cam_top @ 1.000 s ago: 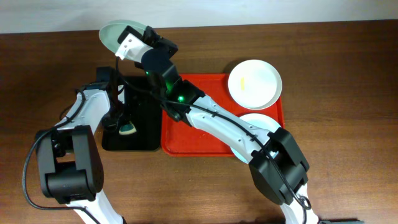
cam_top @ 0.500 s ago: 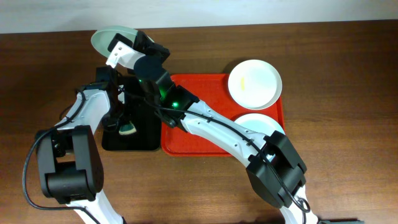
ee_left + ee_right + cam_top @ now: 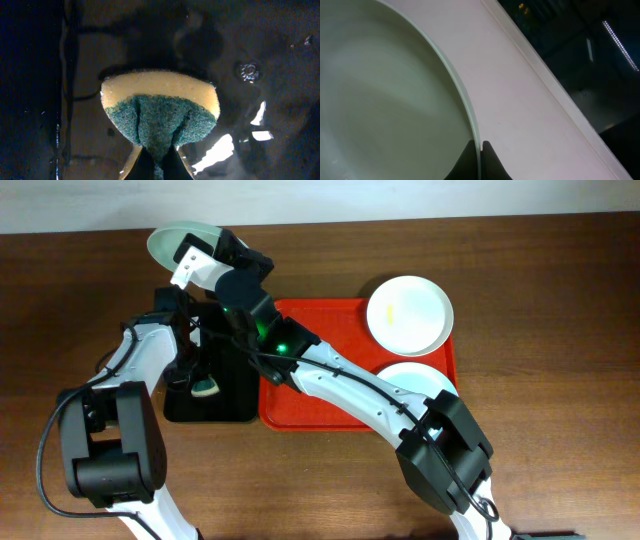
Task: Clean dirty plates on tray and stack at the side
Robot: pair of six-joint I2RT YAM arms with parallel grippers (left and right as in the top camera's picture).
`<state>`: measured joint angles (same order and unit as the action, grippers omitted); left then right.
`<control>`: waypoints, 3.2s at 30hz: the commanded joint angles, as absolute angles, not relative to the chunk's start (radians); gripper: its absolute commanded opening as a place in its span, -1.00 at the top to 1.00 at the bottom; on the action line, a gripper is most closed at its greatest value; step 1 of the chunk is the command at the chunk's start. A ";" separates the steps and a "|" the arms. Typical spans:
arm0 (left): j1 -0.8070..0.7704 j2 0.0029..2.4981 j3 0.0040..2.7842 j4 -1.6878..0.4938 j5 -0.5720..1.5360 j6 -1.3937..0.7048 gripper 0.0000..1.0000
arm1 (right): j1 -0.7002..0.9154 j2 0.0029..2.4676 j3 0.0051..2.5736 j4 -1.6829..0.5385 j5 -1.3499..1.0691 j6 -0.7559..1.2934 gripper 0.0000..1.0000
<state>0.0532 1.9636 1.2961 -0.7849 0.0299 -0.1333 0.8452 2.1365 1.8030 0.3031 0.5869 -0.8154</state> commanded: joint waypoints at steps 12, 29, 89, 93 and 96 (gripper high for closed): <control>0.060 1.979 1.308 -0.786 0.030 -0.118 0.99 | 0.846 2.086 1.824 0.286 0.644 -0.803 0.92; 0.060 1.979 1.308 -0.786 0.030 -0.118 0.97 | 0.707 2.086 1.824 -0.314 0.520 0.089 0.92; 0.060 1.979 1.308 -0.783 0.038 -0.118 0.96 | -0.599 1.908 1.361 -0.738 -0.130 0.301 0.92; 0.060 1.979 1.308 -0.783 0.038 -0.118 0.96 | -0.556 1.908 1.330 -0.685 -0.130 0.301 0.92; 0.060 1.979 1.308 -0.783 0.038 -0.118 0.96 | -0.529 1.909 1.326 -0.670 -0.125 0.301 0.92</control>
